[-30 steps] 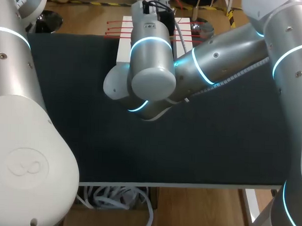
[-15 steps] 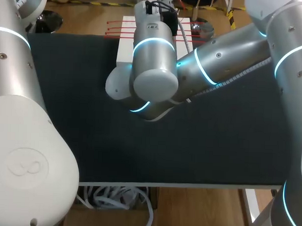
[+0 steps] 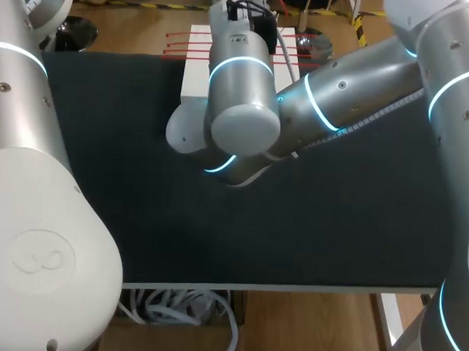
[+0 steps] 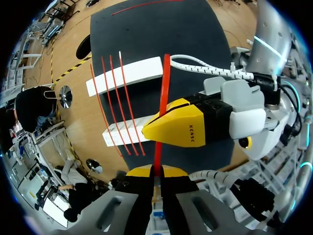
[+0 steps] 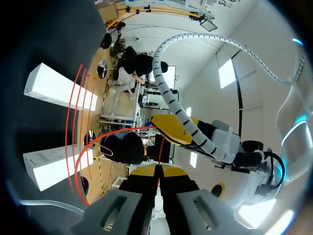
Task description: Grab the tape and strap the tape.
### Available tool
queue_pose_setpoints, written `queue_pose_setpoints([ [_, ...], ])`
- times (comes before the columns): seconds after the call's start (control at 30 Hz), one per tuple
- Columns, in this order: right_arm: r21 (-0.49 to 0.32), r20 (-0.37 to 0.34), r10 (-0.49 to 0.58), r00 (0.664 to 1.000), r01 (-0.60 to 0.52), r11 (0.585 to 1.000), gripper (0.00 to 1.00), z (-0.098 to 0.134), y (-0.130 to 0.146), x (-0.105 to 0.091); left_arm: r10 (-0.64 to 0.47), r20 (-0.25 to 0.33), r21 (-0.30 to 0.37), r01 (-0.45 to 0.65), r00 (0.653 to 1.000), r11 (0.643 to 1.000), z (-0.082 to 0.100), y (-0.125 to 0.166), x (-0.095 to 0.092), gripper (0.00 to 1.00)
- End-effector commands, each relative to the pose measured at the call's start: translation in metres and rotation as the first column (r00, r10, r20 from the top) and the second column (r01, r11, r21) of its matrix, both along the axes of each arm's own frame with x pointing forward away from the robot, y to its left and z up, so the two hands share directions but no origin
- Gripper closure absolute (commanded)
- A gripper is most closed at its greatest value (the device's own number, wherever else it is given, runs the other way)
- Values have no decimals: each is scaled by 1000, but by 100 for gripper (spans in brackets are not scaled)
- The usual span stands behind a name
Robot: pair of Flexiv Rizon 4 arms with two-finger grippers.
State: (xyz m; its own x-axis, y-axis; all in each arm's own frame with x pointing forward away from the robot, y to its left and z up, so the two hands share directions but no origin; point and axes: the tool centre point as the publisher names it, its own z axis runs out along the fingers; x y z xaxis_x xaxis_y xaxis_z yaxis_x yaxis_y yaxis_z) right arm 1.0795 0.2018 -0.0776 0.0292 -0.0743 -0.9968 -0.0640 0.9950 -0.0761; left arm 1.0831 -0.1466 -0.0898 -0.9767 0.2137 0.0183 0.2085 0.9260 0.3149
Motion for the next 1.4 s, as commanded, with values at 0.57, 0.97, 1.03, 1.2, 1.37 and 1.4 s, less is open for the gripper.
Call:
queue_pose_setpoints([
  [0.57, -3, -13, 10, 1000, -10, 1000, 100, 3, -4, -7, -1, -2, 3, 1, 1000, 1000, 1, 0, 0, 100],
  [0.97, -4, -16, 5, 1000, -5, 1000, 100, 2, -6, -6, -1, -2, 3, 1, 1000, 1000, 1, 0, 0, 100],
  [1.03, -3, -19, 5, 1000, -5, 1000, 100, 1, -6, -5, -1, -2, 3, 1, 1000, 1000, 1, 0, 0, 100],
  [1.2, -1, -15, 7, 1000, -7, 1000, 100, 2, -5, -3, -1, -2, 3, 1, 1000, 1000, 1, 0, 0, 100],
  [1.37, -1, -10, 12, 1000, -12, 1000, 100, 4, -3, -1, -1, -2, 3, 1, 1000, 1000, 1, 0, 0, 100],
  [1.4, -1, -10, 12, 1000, -12, 1000, 100, 4, -2, -1, -1, -2, 3, 1, 1000, 1000, 1, 0, 0, 100],
])
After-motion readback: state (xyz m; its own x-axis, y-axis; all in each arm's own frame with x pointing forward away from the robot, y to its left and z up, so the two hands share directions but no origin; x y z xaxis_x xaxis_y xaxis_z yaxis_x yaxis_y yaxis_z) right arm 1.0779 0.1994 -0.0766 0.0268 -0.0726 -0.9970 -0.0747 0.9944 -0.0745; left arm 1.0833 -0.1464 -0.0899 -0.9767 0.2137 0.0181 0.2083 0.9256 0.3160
